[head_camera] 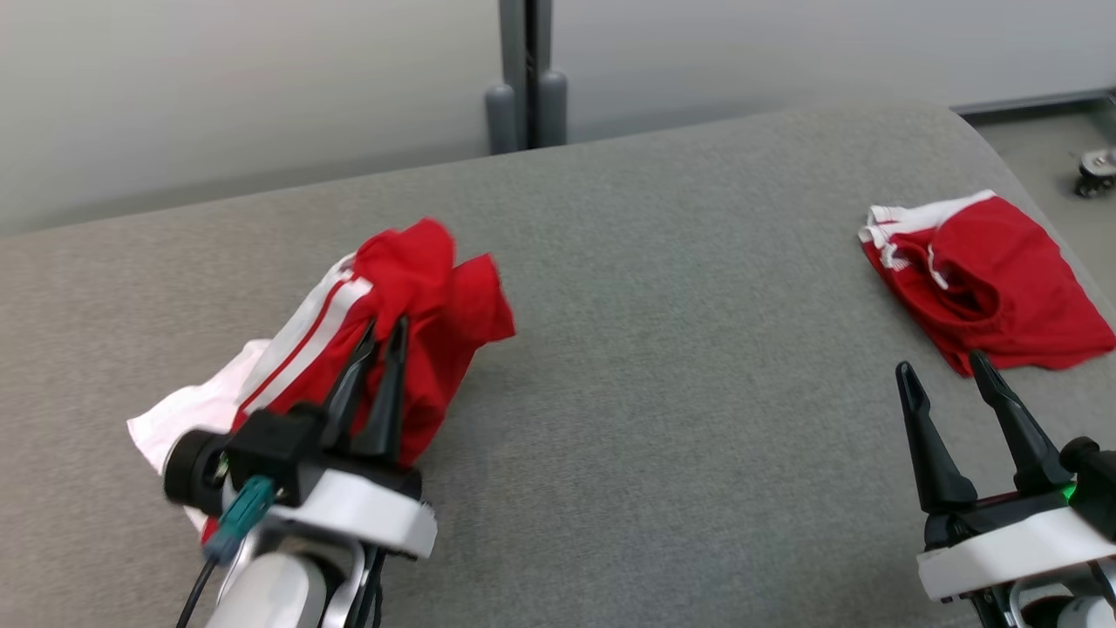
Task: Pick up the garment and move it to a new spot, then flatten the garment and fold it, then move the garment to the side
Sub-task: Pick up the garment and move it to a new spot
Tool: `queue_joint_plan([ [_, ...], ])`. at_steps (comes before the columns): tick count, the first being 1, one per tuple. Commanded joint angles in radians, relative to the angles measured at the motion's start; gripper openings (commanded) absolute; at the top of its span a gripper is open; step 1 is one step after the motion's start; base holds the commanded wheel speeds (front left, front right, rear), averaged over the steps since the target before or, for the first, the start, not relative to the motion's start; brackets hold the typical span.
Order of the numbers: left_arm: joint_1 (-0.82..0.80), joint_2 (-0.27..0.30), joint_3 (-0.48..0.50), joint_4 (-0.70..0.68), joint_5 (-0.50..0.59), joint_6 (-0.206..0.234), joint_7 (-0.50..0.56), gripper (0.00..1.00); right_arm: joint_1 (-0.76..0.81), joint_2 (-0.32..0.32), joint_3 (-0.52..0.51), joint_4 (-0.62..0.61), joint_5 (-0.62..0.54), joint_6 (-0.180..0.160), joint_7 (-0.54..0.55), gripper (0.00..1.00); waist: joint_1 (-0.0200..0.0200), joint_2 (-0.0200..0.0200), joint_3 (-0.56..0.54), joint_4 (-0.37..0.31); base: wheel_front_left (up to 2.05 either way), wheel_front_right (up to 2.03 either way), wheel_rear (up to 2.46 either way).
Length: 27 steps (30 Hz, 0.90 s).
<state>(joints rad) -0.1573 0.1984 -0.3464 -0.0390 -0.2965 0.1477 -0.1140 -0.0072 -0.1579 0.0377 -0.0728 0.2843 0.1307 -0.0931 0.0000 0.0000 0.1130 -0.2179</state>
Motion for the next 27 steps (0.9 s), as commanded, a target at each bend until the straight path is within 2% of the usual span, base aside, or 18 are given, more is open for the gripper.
queue_joint_plan([
  [1,-0.028,-0.001,-0.003,0.01,0.006,-0.008,-0.002,0.0,-0.012,0.0,-0.001,0.006,0.008,0.0,-0.01,1.0,0.0,0.0,0.04,-0.042,0.0,0.0,0.0],
  [9,-0.232,-0.066,-0.088,0.221,0.024,-0.084,-0.001,0.0,-0.07,0.007,0.032,0.054,0.044,0.0,-0.061,1.0,0.0,0.0,0.132,-0.149,0.0,0.0,0.0],
  [15,-0.299,-0.109,-0.128,0.405,-0.002,-0.121,-0.044,0.0,-0.092,0.015,0.03,0.103,0.058,0.0,-0.097,1.0,0.0,0.0,0.16,-0.182,0.0,0.0,0.0],
  [17,-0.312,-0.122,-0.137,0.443,-0.012,-0.119,-0.072,1.0,-0.089,0.015,0.027,0.113,0.059,0.0,-0.106,1.0,0.0,0.0,0.16,-0.181,0.0,0.0,0.0],
  [20,-0.308,-0.131,-0.135,0.467,-0.029,-0.108,-0.109,1.0,-0.088,0.015,0.022,0.129,0.053,0.0,-0.113,1.0,0.0,0.0,0.149,-0.167,0.0,0.0,0.0],
  [27,-0.257,-0.133,-0.043,0.393,-0.06,-0.029,-0.149,1.0,-0.074,-0.01,0.011,0.127,0.039,0.0,-0.103,1.0,0.0,0.0,0.108,-0.089,0.0,0.0,0.0],
])
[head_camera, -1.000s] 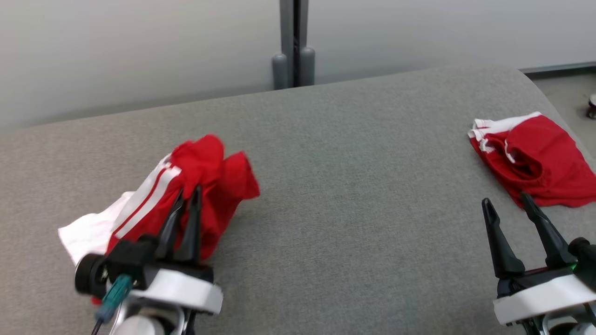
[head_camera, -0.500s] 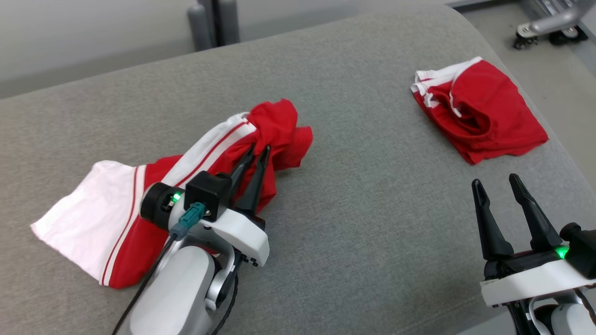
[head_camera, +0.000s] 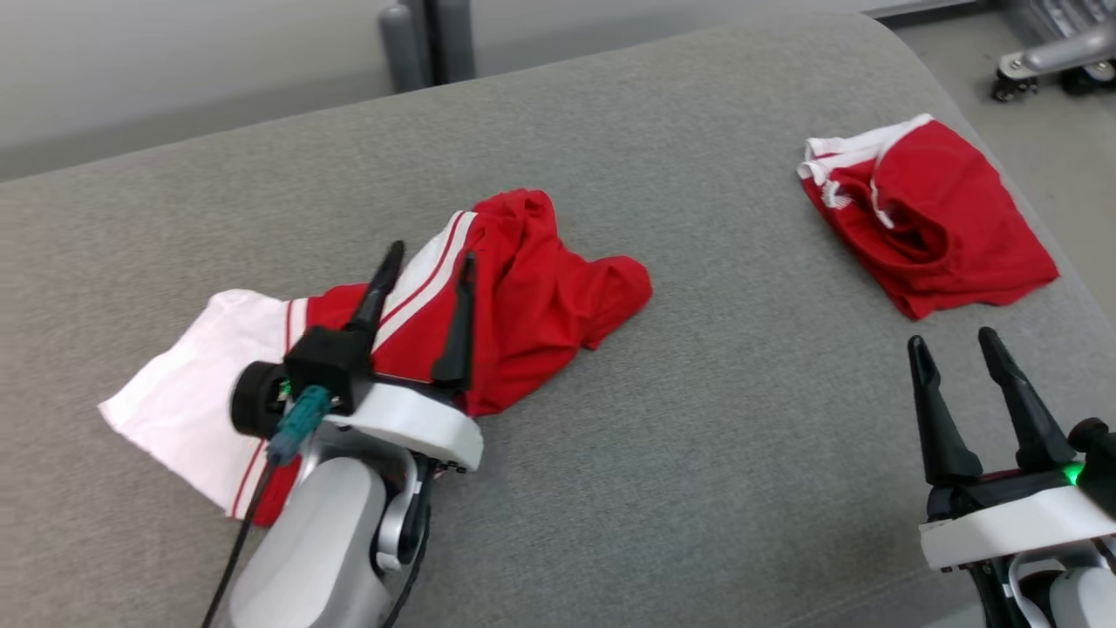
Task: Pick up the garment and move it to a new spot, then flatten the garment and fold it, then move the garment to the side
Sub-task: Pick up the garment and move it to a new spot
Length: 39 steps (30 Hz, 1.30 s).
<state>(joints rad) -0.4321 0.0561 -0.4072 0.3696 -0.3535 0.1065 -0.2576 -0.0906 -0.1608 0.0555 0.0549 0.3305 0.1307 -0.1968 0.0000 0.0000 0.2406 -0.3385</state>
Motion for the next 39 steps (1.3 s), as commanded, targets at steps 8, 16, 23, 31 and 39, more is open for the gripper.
queue_joint_plan([
  [8,0.15,0.053,0.187,-0.174,0.014,0.073,-0.006,1.0,0.034,-0.017,-0.031,-0.024,-0.024,0.0,0.028,1.0,0.0,0.0,-0.064,0.128,0.0,0.0,0.0],
  [16,0.293,0.1,0.28,-0.254,0.022,0.069,-0.006,1.0,0.064,-0.013,-0.04,-0.036,-0.041,0.0,0.05,1.0,0.0,0.0,-0.108,0.185,0.0,0.0,0.0],
  [23,0.425,0.119,0.318,-0.285,0.001,0.042,-0.006,1.0,0.096,-0.011,-0.048,-0.05,-0.054,0.0,0.072,1.0,0.0,0.0,-0.157,0.21,0.0,0.0,0.0],
  [31,0.559,0.156,0.307,-0.362,0.014,0.059,0.057,1.0,0.137,-0.013,-0.051,-0.065,-0.063,0.0,0.101,1.0,0.0,0.0,-0.212,0.219,0.0,0.0,0.0],
  [39,0.648,0.176,0.278,-0.475,0.056,0.094,0.11,1.0,0.17,-0.004,-0.06,-0.081,-0.072,0.0,0.117,1.0,0.0,0.0,-0.253,0.222,0.0,0.0,0.0],
])
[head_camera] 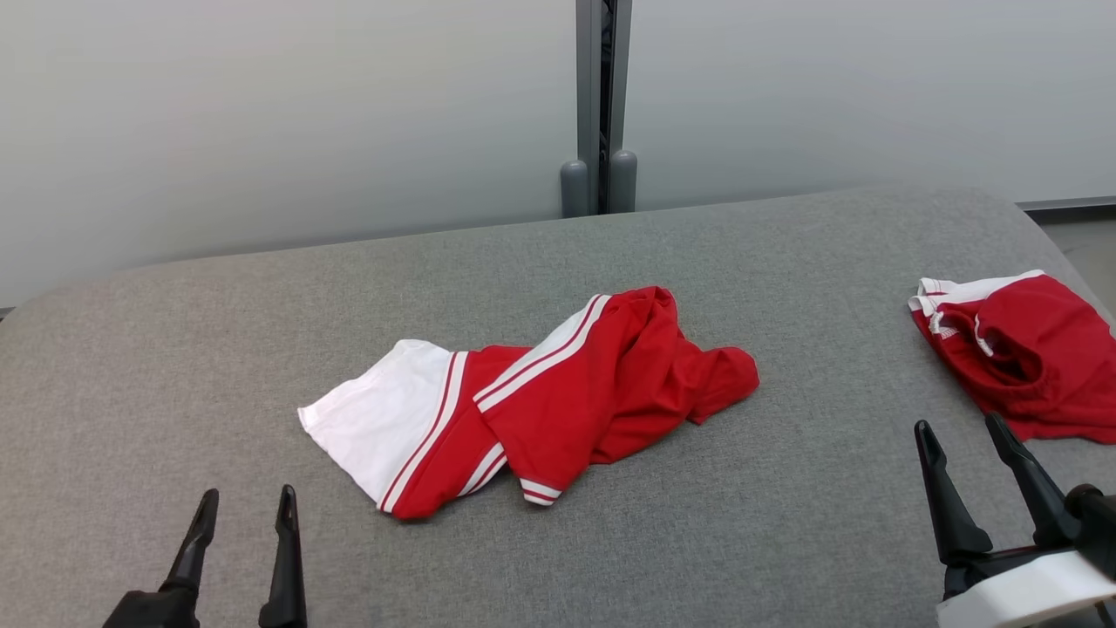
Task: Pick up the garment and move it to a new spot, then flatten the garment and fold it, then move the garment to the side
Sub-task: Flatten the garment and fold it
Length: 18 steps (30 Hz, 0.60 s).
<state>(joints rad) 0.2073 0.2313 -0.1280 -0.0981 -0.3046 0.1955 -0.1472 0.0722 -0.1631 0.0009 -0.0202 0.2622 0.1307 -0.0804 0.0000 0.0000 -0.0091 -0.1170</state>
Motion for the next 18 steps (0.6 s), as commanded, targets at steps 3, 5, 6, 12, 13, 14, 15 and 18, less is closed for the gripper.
queue_joint_plan([
  [3,0.032,0.004,-0.011,-0.035,0.017,0.015,0.02,1.0,0.021,0.0,-0.009,-0.011,-0.008,0.0,0.006,1.0,0.0,0.0,-0.012,0.001,0.0,0.0,0.0],
  [5,0.043,0.005,-0.016,-0.047,0.017,0.017,0.028,1.0,0.024,0.001,-0.012,-0.015,-0.008,0.0,0.008,1.0,0.0,0.0,-0.018,0.002,0.0,0.0,0.0],
  [6,0.05,0.005,-0.02,-0.051,0.018,0.019,0.03,1.0,0.03,0.002,-0.014,-0.017,-0.008,0.0,0.009,1.0,0.0,0.0,-0.021,0.003,0.0,0.0,0.0],
  [12,0.074,0.003,-0.03,-0.067,0.015,0.028,0.043,1.0,0.052,0.013,-0.025,-0.022,-0.015,0.0,0.018,1.0,0.0,0.0,-0.036,0.008,0.0,0.0,0.0],
  [13,0.075,0.001,-0.031,-0.068,0.014,0.028,0.044,1.0,0.053,0.014,-0.025,-0.023,-0.016,0.0,0.02,1.0,0.0,0.0,-0.037,0.009,0.0,0.0,0.0],
  [14,0.076,0.0,-0.033,-0.067,0.014,0.03,0.044,1.0,0.054,0.014,-0.025,-0.024,-0.016,0.0,0.02,1.0,0.0,0.0,-0.038,0.01,0.0,0.0,0.0],
  [15,0.077,-0.001,-0.034,-0.066,0.013,0.031,0.044,1.0,0.055,0.014,-0.025,-0.026,-0.016,0.0,0.022,1.0,0.0,0.0,-0.039,0.011,0.0,0.0,0.0],
  [18,0.079,0.0,-0.035,-0.062,0.012,0.032,0.043,1.0,0.056,0.016,-0.026,-0.029,-0.017,0.0,0.024,1.0,0.0,0.0,-0.041,0.012,0.0,0.0,0.0],
])
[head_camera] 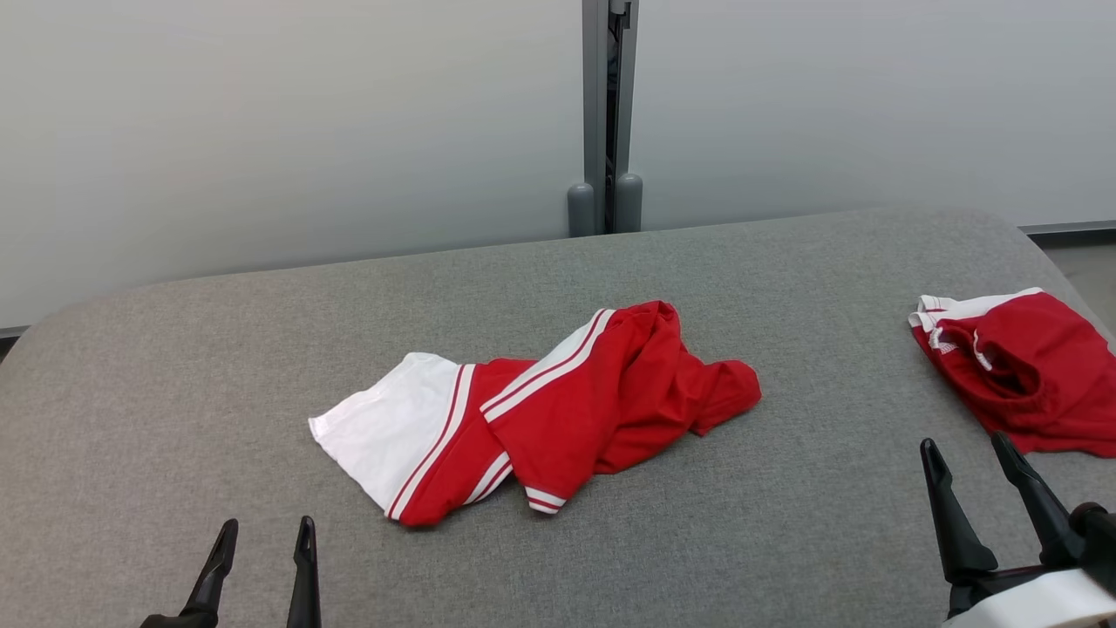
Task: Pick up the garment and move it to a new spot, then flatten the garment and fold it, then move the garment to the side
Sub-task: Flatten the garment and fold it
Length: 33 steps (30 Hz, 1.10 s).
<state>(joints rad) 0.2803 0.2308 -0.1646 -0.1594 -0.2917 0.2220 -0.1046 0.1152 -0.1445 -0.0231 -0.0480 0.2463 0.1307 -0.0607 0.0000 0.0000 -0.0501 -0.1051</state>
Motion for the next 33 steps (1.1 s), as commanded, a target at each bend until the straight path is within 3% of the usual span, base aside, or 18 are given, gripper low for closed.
queue_joint_plan([
  [1,0.005,0.001,0.001,0.0,-0.001,0.006,-0.001,1.0,0.013,-0.002,-0.002,-0.002,-0.001,0.0,0.005,1.0,0.0,0.0,-0.001,0.0,0.0,0.0,0.0],
  [20,-0.021,0.006,0.001,0.002,-0.016,0.01,-0.015,1.0,0.007,-0.002,0.0,-0.012,0.004,0.0,0.004,1.0,0.0,0.0,0.011,0.007,0.0,0.0,0.0],
  [25,-0.054,0.003,-0.006,-0.003,-0.008,0.003,-0.031,1.0,-0.012,-0.014,0.036,-0.006,0.01,0.0,0.013,1.0,0.0,0.0,0.029,0.055,0.0,0.0,0.0],
  [33,-0.161,-0.017,-0.041,-0.003,0.017,-0.006,-0.065,1.0,-0.104,-0.075,0.227,0.039,0.038,0.0,0.021,1.0,0.0,0.0,0.112,0.192,0.0,0.0,0.0],
])
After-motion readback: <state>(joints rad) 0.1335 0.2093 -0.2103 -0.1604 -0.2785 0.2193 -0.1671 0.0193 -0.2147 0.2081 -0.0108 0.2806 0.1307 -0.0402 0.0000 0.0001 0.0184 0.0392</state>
